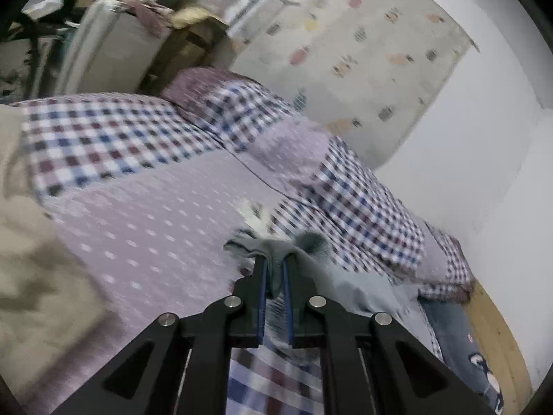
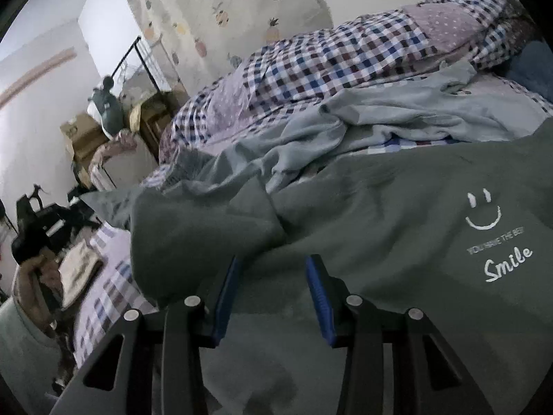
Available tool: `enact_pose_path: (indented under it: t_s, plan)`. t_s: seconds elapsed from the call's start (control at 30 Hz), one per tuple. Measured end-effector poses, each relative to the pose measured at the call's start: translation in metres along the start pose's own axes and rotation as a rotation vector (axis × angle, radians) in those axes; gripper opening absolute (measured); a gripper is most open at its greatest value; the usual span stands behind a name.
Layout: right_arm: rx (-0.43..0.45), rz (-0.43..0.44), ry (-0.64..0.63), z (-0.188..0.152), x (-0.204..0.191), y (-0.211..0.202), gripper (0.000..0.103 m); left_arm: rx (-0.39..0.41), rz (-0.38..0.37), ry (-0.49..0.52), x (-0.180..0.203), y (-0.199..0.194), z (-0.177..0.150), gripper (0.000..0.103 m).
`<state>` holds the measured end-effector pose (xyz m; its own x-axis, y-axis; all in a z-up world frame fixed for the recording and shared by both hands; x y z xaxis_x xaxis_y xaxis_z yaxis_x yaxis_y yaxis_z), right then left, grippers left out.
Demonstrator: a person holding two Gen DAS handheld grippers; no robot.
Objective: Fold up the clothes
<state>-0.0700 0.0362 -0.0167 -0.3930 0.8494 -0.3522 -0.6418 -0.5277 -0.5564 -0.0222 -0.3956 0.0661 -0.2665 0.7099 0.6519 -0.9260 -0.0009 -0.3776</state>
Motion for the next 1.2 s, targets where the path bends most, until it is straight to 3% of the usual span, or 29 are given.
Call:
enact_pose_path:
  t_s: [0.27,0.53,0.63,0.77,0.87,1.0,1.07,1.2]
  plan:
    - [-0.024,-0.002,-0.019,-0.005,-0.001,0.006,0.045,0.065,0.067,-0.179,-0.085,-0.023,0.034,0.007]
    - [-0.031,0.006,-0.006,-0.006,0.002,0.008,0.045,0.251,0.088,-0.265,-0.116,-0.063,0.064,0.007]
    - [-0.033,0.008,-0.002,-0.007,0.002,0.008,0.045,0.227,0.142,-0.302,-0.137,-0.057,0.058,0.007]
    - [-0.037,0.008,0.002,-0.007,0.004,0.008,0.045,0.084,0.305,-0.400,-0.182,-0.034,0.029,0.010]
    - [-0.040,0.007,0.005,-0.008,0.004,0.008,0.045,0.075,0.329,-0.466,-0.192,-0.036,0.024,0.027]
    - [-0.041,0.005,0.003,-0.008,0.004,0.009,0.045,0.202,0.354,-0.423,-0.179,-0.065,0.038,0.079]
    - [-0.041,0.005,-0.004,-0.008,0.003,0.008,0.045,0.245,0.342,-0.384,-0.165,-0.072,0.046,0.081]
    - [-0.039,0.024,-0.026,-0.008,-0.004,0.005,0.045,0.194,0.283,-0.297,-0.129,-0.062,0.046,0.081]
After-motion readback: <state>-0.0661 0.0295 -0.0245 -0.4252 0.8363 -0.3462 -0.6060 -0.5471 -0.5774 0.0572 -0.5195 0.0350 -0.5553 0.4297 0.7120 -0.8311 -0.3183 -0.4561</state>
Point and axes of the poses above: each gripper's, at about its wrist camera, not at the fingertips, and y roughly the way its jaws point, x to its right, z to its top, the point moved 9 cm from there along y, roughly the way its jaws point, and after that the axes turned 2 degrees about -y, right-handed, at the moved point
